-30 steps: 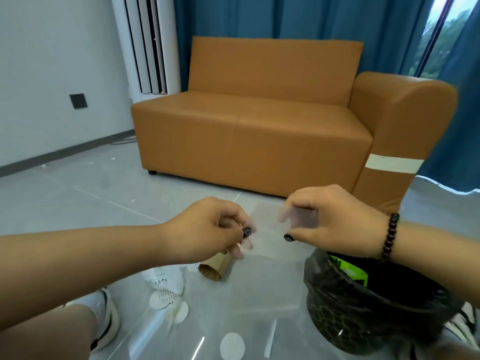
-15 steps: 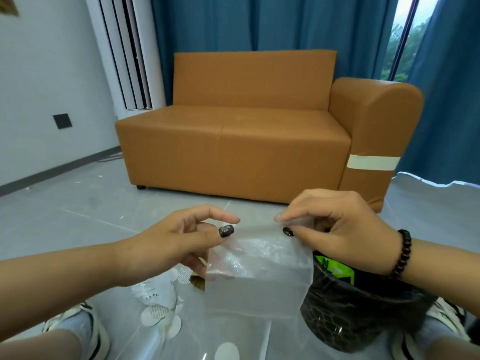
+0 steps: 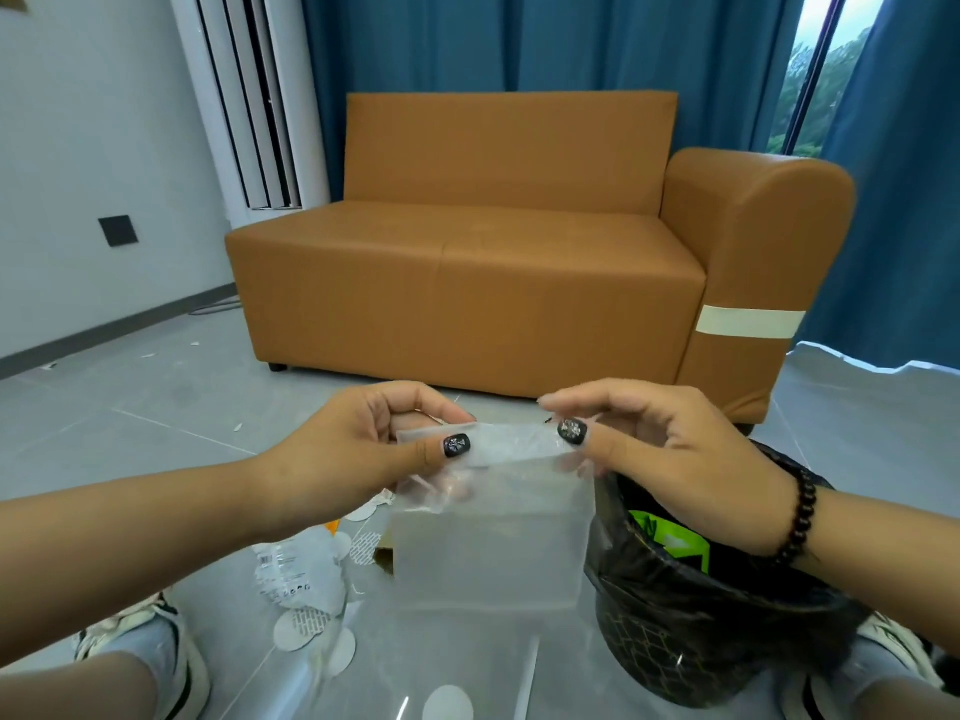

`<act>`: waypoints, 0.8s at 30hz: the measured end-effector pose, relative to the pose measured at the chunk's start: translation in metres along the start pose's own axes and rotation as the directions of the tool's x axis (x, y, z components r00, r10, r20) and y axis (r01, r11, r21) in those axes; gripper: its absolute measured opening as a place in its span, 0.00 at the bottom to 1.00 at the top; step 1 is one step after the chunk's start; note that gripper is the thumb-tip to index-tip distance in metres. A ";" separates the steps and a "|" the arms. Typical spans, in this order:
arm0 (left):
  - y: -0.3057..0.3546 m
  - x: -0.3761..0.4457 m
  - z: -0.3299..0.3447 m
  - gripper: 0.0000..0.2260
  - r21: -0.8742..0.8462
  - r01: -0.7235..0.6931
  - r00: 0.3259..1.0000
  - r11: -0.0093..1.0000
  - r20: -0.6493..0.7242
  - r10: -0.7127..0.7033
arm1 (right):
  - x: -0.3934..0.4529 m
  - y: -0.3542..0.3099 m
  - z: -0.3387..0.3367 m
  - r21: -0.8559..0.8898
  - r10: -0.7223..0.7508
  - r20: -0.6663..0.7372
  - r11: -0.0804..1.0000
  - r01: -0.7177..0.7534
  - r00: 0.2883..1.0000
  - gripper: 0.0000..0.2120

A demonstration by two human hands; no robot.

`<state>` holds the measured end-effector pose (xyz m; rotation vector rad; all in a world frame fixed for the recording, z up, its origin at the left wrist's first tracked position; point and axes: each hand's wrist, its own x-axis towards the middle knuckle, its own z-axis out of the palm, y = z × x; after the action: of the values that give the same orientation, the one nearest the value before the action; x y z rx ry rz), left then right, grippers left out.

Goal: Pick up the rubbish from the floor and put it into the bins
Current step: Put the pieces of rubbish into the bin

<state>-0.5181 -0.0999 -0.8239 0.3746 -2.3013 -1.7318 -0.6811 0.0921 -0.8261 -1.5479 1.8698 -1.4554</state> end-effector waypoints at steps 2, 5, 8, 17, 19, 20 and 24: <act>-0.001 0.002 0.001 0.14 0.049 -0.007 1.000 0.999 0.005 0.007 | 0.002 0.005 0.001 0.063 0.123 0.000 0.990 -0.123 0.992 0.17; -0.002 0.005 0.005 0.16 0.081 -0.008 1.000 0.997 0.019 0.006 | 0.003 0.009 0.003 0.102 0.173 0.013 0.980 -0.173 0.985 0.10; -0.001 0.009 0.009 0.18 0.024 0.015 1.000 1.000 0.013 -0.015 | 0.005 0.010 0.003 0.084 0.177 -0.044 0.981 -0.173 0.983 0.07; 0.003 0.017 0.013 0.11 -0.204 0.010 0.998 0.979 0.064 0.003 | 0.005 0.009 -0.001 -0.065 -0.111 -0.175 0.993 0.101 0.978 0.15; 0.004 0.018 0.014 0.07 -0.298 0.012 0.998 0.954 0.067 0.008 | 0.004 0.009 -0.002 -0.071 -0.150 -0.169 0.988 0.140 0.974 0.17; 0.006 0.019 0.013 0.07 -0.315 0.015 0.999 0.949 0.054 0.002 | 0.004 0.009 -0.002 -0.076 -0.161 -0.167 0.986 0.150 0.973 0.17; 0.005 0.022 0.010 0.08 -0.367 -0.006 0.999 0.930 0.040 0.023 | 0.001 0.007 -0.003 -0.077 -0.152 -0.181 0.987 0.141 0.972 0.17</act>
<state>-0.5422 -0.0973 -0.8205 0.2472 -1.9375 -2.1255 -0.6878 0.0917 -0.8300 -1.6615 1.9586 -1.6736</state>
